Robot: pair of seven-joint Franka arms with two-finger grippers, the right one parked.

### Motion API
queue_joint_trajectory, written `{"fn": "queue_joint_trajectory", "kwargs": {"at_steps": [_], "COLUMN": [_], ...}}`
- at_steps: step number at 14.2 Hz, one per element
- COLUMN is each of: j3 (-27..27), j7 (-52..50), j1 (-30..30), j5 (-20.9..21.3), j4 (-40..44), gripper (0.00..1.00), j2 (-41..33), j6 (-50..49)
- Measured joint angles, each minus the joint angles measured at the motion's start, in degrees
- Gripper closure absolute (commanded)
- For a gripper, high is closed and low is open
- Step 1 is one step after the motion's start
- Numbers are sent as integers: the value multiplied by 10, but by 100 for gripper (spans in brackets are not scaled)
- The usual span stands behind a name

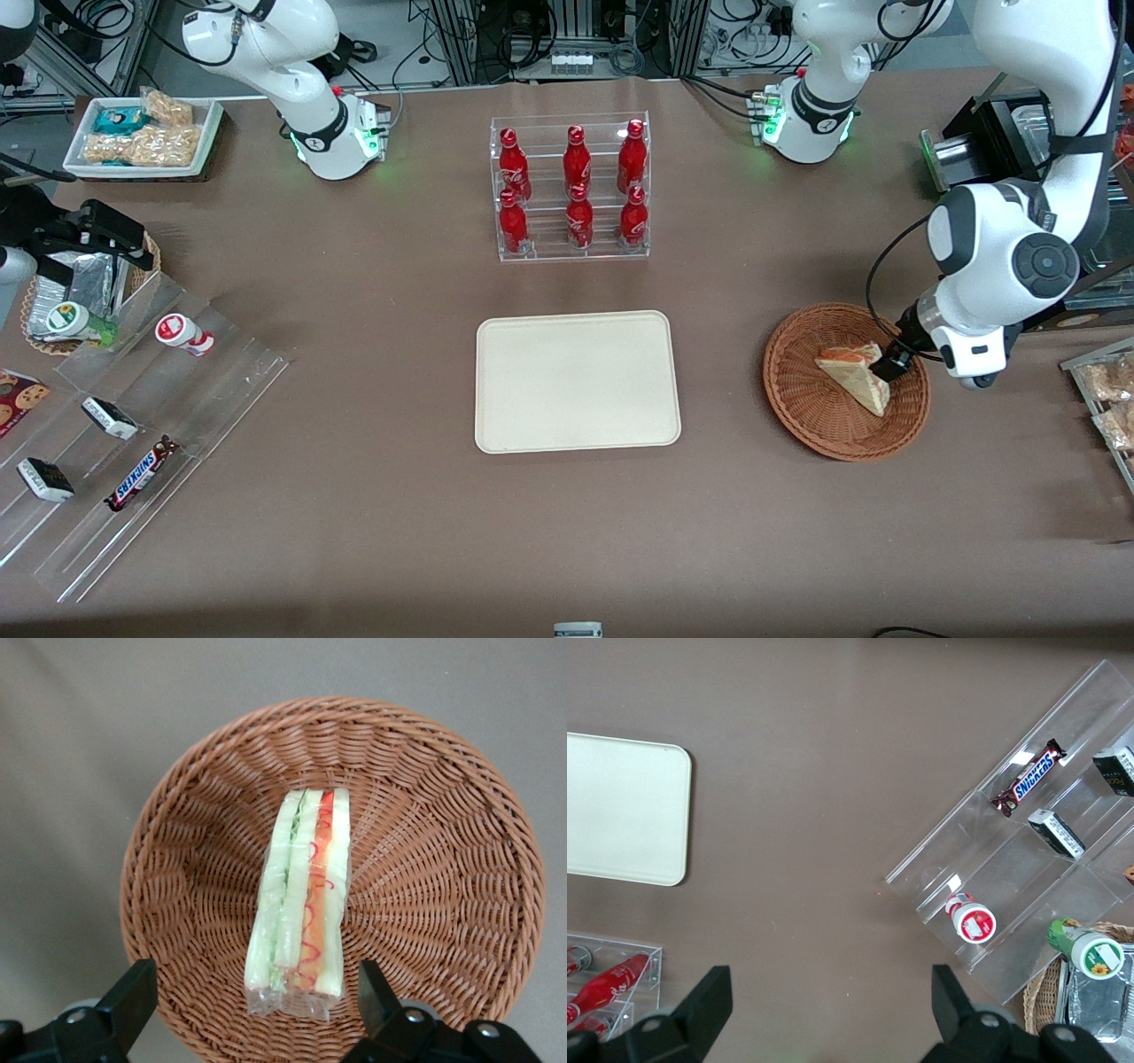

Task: Place sandwich from basket to tray
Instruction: 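Lower the left gripper and close it on the sandwich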

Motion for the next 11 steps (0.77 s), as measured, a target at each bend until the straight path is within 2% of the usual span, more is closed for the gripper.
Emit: {"fn": "queue_joint_trajectory", "kwargs": {"at_steps": [1,2,3,4,5,6,7,11], "j3": [-1,-1,-1,-1,-1,-1,-1,-1], "j7": [-4,-6,-8,-9,-9,-9,-10,-10], "j1": [-2,-4,-6,-7,-7,-7,-7,-9], "j5": [0,0,-1,-1,-1,-1,-1,-1], "j4": [-2,-2,-3,-3,-3,-3,-2,32], "gripper": [1,9,24,45,76,90,94,96], "j2": [5,12,21,30,39,46,50,49], "j6": [9,18,25,32,37,41,42,18]}}
